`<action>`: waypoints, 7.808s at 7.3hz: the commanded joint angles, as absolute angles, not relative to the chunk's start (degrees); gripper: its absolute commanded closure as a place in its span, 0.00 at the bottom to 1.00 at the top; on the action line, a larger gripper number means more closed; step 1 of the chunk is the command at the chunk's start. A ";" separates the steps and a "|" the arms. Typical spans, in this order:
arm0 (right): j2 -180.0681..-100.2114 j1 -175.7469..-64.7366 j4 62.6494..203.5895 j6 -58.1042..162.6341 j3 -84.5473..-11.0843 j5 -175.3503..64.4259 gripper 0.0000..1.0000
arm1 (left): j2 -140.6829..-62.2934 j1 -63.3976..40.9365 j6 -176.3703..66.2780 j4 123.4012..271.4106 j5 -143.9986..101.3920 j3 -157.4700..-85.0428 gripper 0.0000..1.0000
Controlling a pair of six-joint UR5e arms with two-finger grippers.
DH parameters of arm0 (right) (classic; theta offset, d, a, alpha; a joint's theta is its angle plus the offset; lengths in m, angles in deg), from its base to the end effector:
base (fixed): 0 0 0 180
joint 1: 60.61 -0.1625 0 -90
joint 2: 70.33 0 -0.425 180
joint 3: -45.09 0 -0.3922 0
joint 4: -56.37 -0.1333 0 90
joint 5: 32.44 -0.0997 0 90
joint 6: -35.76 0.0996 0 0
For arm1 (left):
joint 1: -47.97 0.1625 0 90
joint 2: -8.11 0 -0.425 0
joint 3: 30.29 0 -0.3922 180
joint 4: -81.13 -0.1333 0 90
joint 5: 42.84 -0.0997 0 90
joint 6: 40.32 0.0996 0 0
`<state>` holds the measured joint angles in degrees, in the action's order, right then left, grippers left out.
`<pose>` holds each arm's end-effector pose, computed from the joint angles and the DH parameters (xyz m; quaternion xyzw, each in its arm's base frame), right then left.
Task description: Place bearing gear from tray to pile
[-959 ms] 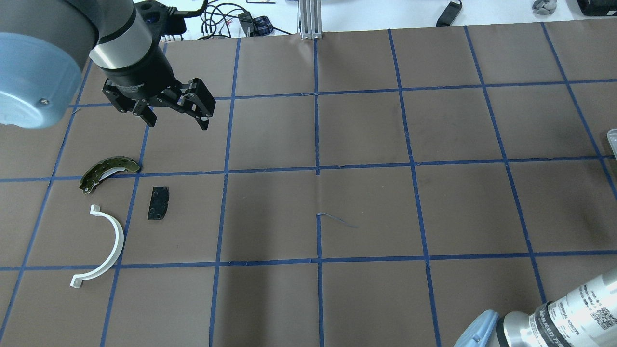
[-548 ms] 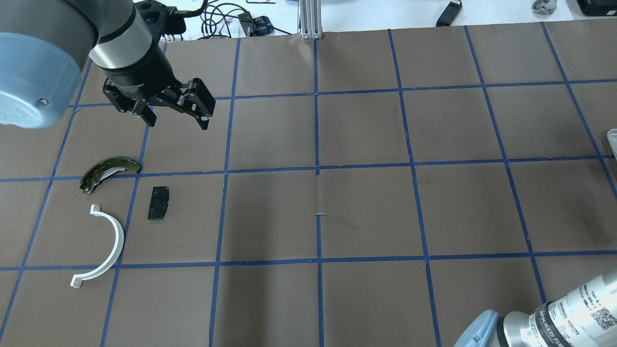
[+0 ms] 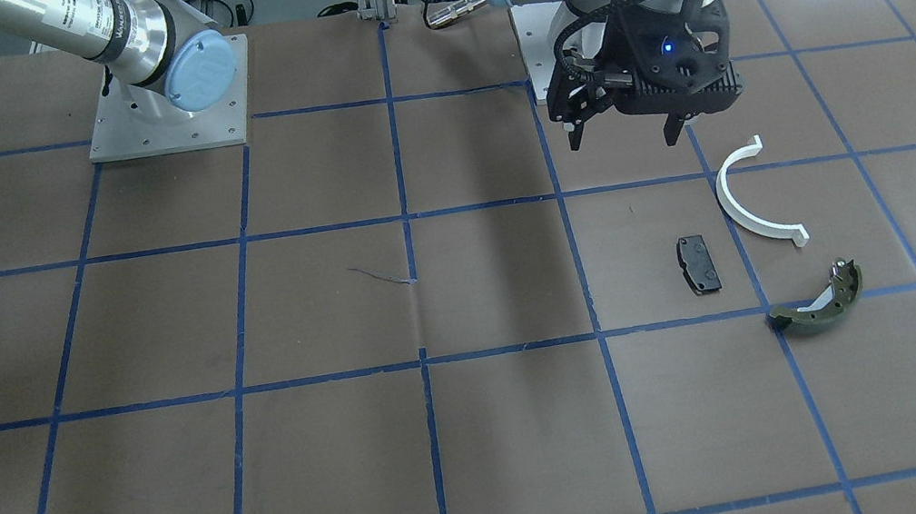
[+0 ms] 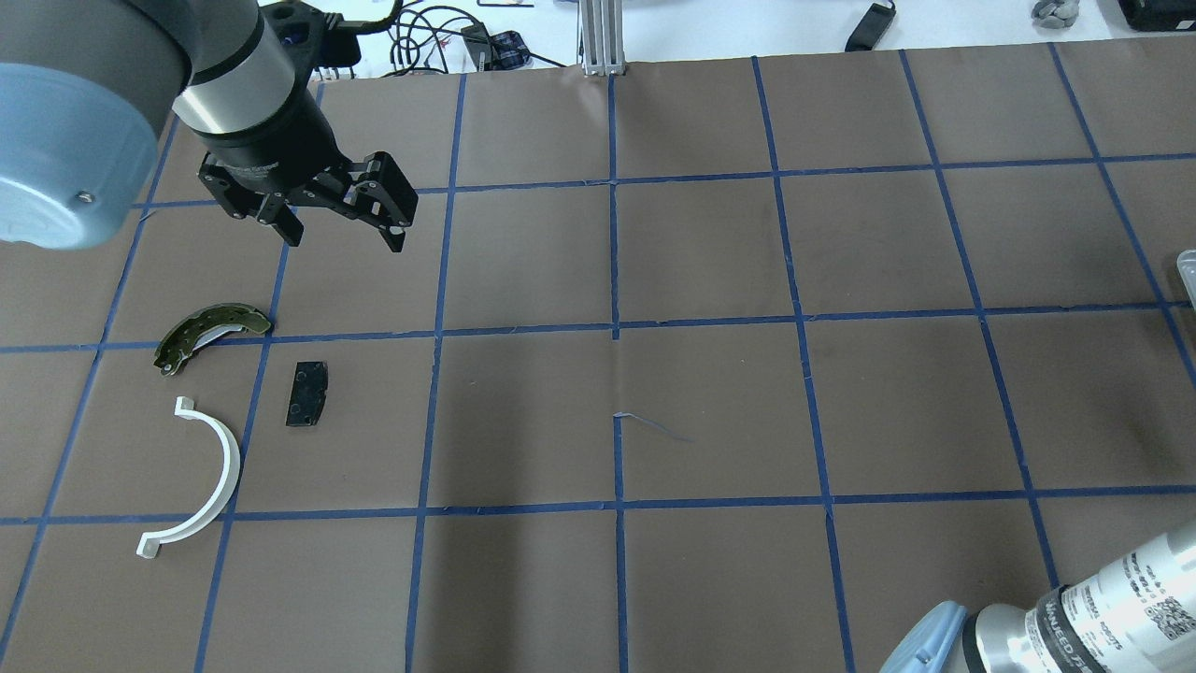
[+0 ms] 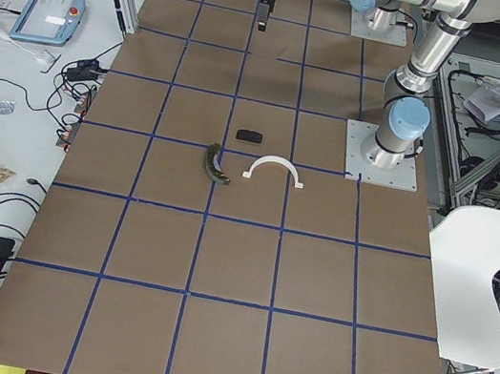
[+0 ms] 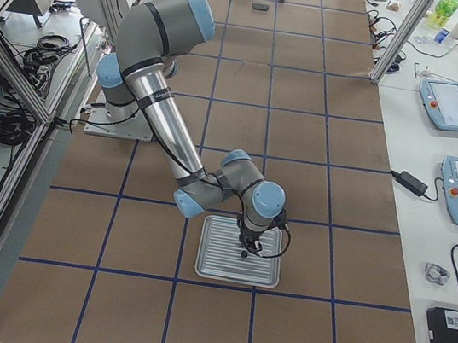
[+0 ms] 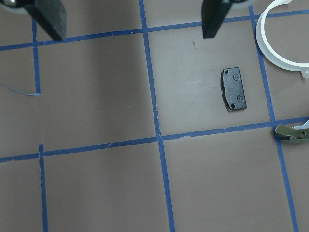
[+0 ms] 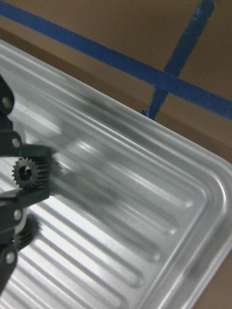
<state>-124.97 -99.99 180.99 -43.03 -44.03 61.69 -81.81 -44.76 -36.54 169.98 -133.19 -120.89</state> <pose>-0.4372 -0.5221 0.1880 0.2432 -0.9693 -0.0321 0.0165 -0.1560 -0.4855 0.4854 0.0568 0.9984 -0.0055 0.0031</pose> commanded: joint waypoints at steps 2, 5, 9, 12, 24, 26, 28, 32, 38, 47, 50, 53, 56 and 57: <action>-128.32 -101.47 180.47 -37.83 -45.08 61.87 1.00 | -81.81 -44.76 -36.54 169.98 -133.19 -120.81 0.00; -136.31 -111.20 180.30 -22.75 -53.58 64.68 1.00 | -81.72 -44.76 -36.54 169.98 -133.19 -120.90 0.00; -144.24 -129.83 173.29 3.01 -57.30 64.16 1.00 | -81.72 -44.76 -36.54 169.98 -133.19 -120.90 0.00; -145.04 -144.23 171.69 23.12 -56.95 62.93 1.00 | -81.72 -44.76 -36.54 169.98 -133.19 -120.90 0.00; -131.24 -178.82 183.81 70.74 -53.35 55.36 0.07 | -81.72 -44.67 -36.54 169.98 -133.28 -120.90 0.00; -131.15 -178.65 183.29 69.96 -53.61 55.27 0.00 | -81.63 -44.41 -36.54 169.98 -133.28 -120.90 0.00; -131.85 -176.90 182.76 67.95 -53.17 55.45 0.00 | -81.63 -44.41 -36.45 169.98 -133.19 -120.90 0.00; -140.62 -162.96 171.28 47.77 -53.52 56.50 0.00 | -84.78 -44.93 -37.50 169.37 -132.58 -121.87 0.00; -147.41 -136.07 166.50 14.74 -53.96 60.28 0.00 | -100.42 -57.56 -52.93 144.08 -132.57 -133.38 0.00; -139.96 -107.56 174.47 -13.52 -52.56 63.27 0.00 | -107.64 -61.90 -55.25 127.45 -132.66 -139.62 0.03; -135.57 -103.87 175.03 -14.95 -49.32 64.06 0.00 | -107.65 -61.90 -54.82 127.36 -132.66 -139.53 0.75; -130.38 -102.54 174.41 -18.02 -42.11 63.54 0.00 | -107.38 -61.90 -55.26 127.36 -132.66 -139.45 1.00; -128.35 -100.17 174.32 -21.97 -39.21 63.01 0.00 | -104.84 -58.67 -50.11 130.50 -132.75 -135.95 1.00; -127.12 -99.38 174.06 -22.50 -37.54 62.66 0.00 | -103.53 -55.08 -44.50 135.22 -132.84 -134.71 1.00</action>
<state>-128.55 -100.30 174.30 -21.51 -39.60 63.03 -104.96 -58.75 -50.24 130.62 -132.70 -136.50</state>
